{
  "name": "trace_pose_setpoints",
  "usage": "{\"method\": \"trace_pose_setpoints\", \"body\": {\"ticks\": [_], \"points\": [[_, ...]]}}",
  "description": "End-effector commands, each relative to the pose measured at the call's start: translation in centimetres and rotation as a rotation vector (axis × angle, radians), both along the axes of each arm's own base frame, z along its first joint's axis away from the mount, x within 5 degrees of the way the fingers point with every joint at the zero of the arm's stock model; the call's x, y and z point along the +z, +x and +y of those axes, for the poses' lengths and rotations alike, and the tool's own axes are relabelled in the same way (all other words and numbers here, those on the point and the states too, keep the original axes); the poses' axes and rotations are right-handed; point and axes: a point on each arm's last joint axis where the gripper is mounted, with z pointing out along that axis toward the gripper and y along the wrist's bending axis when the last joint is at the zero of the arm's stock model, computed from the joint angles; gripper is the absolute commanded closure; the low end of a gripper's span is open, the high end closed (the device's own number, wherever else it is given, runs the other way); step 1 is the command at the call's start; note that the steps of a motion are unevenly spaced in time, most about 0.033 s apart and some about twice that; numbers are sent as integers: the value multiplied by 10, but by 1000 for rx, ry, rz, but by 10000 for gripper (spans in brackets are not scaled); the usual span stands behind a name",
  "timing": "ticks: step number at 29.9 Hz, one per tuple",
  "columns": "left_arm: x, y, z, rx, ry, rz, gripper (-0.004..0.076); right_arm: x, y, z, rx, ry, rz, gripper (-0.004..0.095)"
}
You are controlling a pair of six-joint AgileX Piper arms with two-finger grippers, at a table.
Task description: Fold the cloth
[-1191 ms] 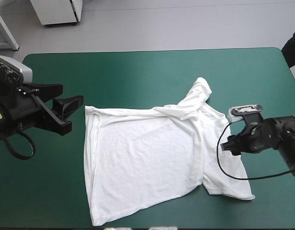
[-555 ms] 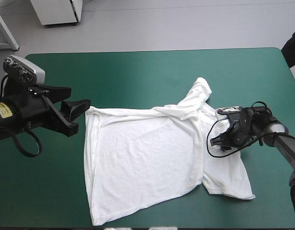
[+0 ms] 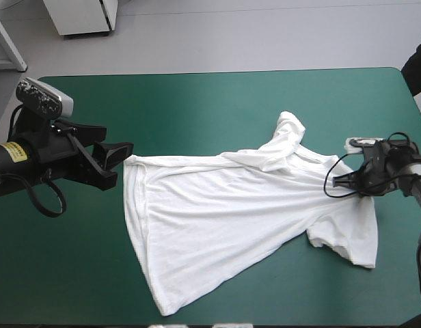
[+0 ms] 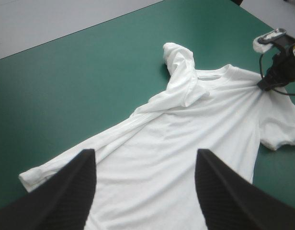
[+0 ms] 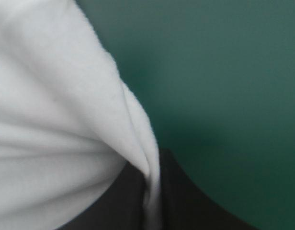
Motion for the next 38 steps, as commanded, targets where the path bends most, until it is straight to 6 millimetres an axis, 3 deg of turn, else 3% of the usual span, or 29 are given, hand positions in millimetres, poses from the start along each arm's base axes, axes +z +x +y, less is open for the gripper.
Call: {"method": "trace_pose_setpoints", "body": {"ticks": [1, 7, 13, 21, 28, 31, 34, 36, 38], "points": [[12, -2, -2, 4, -59, -71, 283, 42, 18, -30, -34, -67, -161, 921], [7, 10, -5, 4, -58, -44, 283, 81, 64, -73, -125, -105, -286, 921], [3, 24, -8, 11, -57, -32, 283, 97, 114, -102, -180, -102, -378, 921], [2, 35, -9, 14, -51, -63, 283, 84, 157, -121, -192, -115, -443, 921], [3, 38, -9, 27, -59, -85, 283, 67, 166, -123, -176, -76, -427, 899], [1, 38, -10, 19, -48, -63, 283, 65, 163, -125, -155, -30, -407, 753], [-2, 37, -9, 12, -25, -36, 283, 69, 157, -129, -154, 3, -392, 507], [-6, 36, -6, 20, 25, -13, 283, 78, 151, -132, -165, 16, -385, 312], [-10, 35, -2, 34, 91, 17, 284, 91, 142, -134, -180, 43, -389, 180]]}}
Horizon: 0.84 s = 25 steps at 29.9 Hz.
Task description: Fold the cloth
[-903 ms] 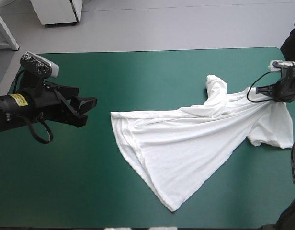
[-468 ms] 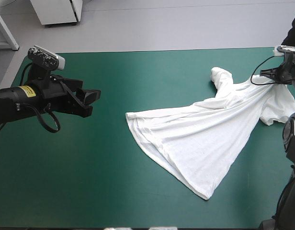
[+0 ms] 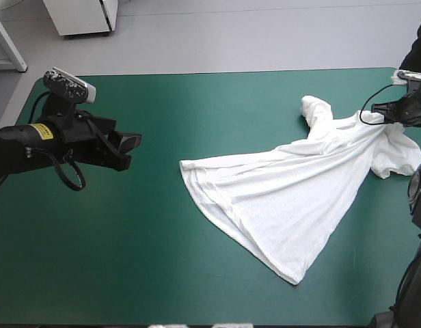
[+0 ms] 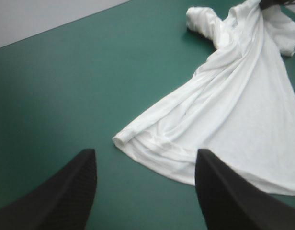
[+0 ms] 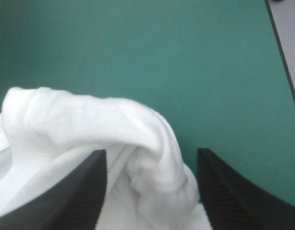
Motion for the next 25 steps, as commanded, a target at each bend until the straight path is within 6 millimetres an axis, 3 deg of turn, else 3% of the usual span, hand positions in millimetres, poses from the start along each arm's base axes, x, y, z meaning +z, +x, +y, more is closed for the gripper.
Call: {"method": "trace_pose_setpoints", "body": {"ticks": [1, 7, 10, 13, 18, 22, 25], "points": [[7, -7, 5, 21, 53, -26, 284, 77, -25, -5, -14, -1, -147, 137], [2, -11, 16, 86, 152, 14, 285, 155, -76, 20, 117, 94, -252, 155], [4, -14, 19, 102, 177, -4, 285, 201, -117, 47, 195, 124, -353, 185], [2, -14, 23, 130, 204, 5, 285, 229, -164, 73, 248, 133, -426, 191], [-4, 7, 18, 138, 226, -6, 285, 249, -239, 132, 353, 95, -505, 191], [-11, 35, 4, 102, 237, 32, 284, 244, -289, 176, 509, 45, -565, 192], [-13, 56, -10, 75, 239, 34, 284, 236, -318, 193, 589, 50, -588, 193]]}}
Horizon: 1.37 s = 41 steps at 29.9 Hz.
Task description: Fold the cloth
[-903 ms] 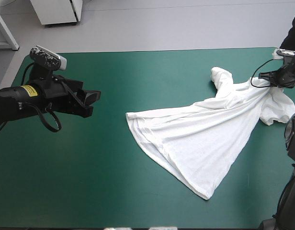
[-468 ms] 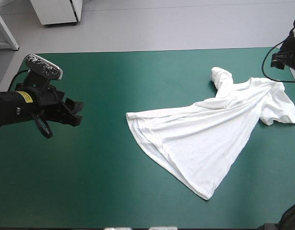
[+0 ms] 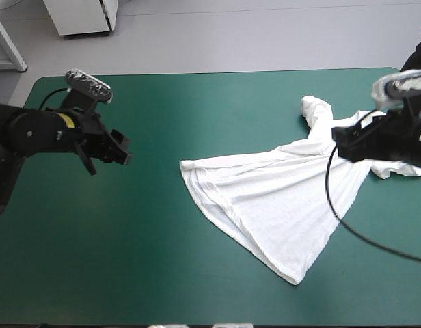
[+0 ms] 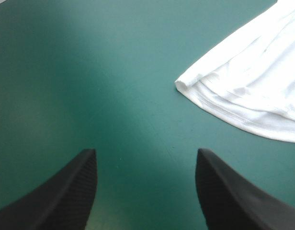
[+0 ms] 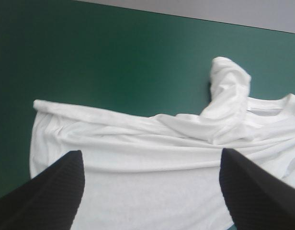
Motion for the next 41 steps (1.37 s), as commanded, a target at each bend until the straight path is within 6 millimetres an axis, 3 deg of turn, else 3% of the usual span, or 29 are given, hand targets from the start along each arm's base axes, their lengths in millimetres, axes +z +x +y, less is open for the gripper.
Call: {"method": "trace_pose_setpoints", "body": {"ticks": [1, 4, 8, 13, 18, 24, 34, 37, 41], "points": [[14, 18, -16, -29, -51, -92, 284, 6, -35, 13, 51, -1, -131, 193], [4, 41, -33, -71, -29, -77, 281, 1, -59, 16, 58, 26, -151, 193], [-33, 71, -58, -115, 9, 34, 265, -7, -72, 15, 74, 9, -98, 193], [-77, 105, -87, -180, 58, 81, 258, -12, -71, 16, 71, 29, -37, 193], [-127, 134, -100, -185, 96, 176, 258, -19, -65, 24, 137, -19, 13, 193], [-171, 152, -109, -197, 125, 269, 258, -26, -54, 31, 184, -49, 64, 193], [-213, 166, -118, -211, 124, 339, 260, -45, -42, 51, 414, -344, 123, 193], [-227, 168, -120, -210, 125, 375, 260, -50, -42, 56, 447, -364, 151, 193], [-236, 169, -121, -210, 129, 399, 357, -63, -43, 61, 487, -374, 190, 193]]}}
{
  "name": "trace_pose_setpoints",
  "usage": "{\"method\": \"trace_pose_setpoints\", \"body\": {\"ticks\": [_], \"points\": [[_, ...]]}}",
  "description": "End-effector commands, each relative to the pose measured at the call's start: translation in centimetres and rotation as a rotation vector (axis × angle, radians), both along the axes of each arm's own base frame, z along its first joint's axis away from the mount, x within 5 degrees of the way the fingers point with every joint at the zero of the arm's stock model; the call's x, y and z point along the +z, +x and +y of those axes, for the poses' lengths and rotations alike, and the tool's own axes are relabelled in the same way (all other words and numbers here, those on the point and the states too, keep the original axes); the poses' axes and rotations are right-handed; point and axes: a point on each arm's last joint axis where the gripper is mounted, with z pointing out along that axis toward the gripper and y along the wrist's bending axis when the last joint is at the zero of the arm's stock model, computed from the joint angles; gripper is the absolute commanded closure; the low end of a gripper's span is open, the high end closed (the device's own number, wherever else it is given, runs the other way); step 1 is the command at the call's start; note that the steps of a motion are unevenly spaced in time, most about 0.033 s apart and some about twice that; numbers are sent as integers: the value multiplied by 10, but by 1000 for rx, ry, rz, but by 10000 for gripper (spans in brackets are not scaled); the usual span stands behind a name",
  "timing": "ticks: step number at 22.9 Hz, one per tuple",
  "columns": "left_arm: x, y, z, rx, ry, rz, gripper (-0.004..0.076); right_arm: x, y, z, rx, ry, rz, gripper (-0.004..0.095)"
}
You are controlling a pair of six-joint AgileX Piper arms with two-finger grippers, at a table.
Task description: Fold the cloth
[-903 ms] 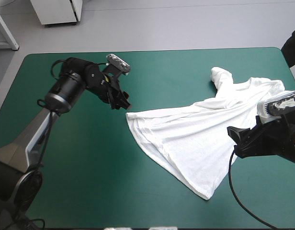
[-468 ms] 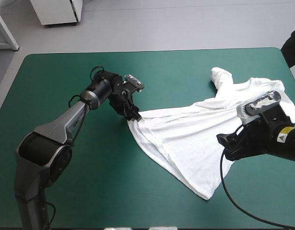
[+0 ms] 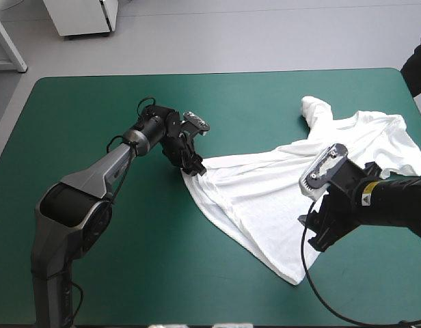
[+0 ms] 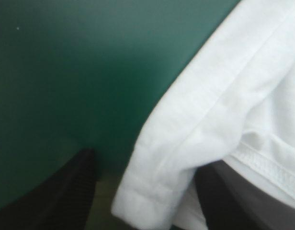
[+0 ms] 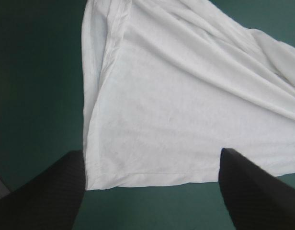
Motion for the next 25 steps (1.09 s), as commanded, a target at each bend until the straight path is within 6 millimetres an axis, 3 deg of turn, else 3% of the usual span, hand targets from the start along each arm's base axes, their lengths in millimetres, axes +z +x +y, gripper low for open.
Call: {"method": "trace_pose_setpoints", "body": {"ticks": [1, 2, 3, 5, 6, 12, 20, 25], "points": [[3, 1, -5, 4, -28, -18, 412, -8, -2, 2, 26, -20, 16, 193], [2, 1, -5, 5, -32, -17, 472, -14, -2, 2, 37, -34, 31, 193], [0, 1, -6, 6, -31, -8, 601, -25, -3, 4, 84, -68, 55, 193], [-2, 2, -6, 6, -30, -5, 713, -39, -5, 7, 124, -102, 87, 198], [-3, 2, -6, 3, -27, -5, 730, -45, -6, 8, 139, -114, 105, 210], [-3, 2, -6, 5, -28, -5, 734, -92, -13, 18, 243, -193, 221, 275], [-3, 2, -6, -16, -22, -6, 734, -140, 3, 63, 369, -274, 341, 272], [-3, 2, -5, -23, -18, -16, 734, -169, 13, 73, 366, -330, 421, 272]]}}
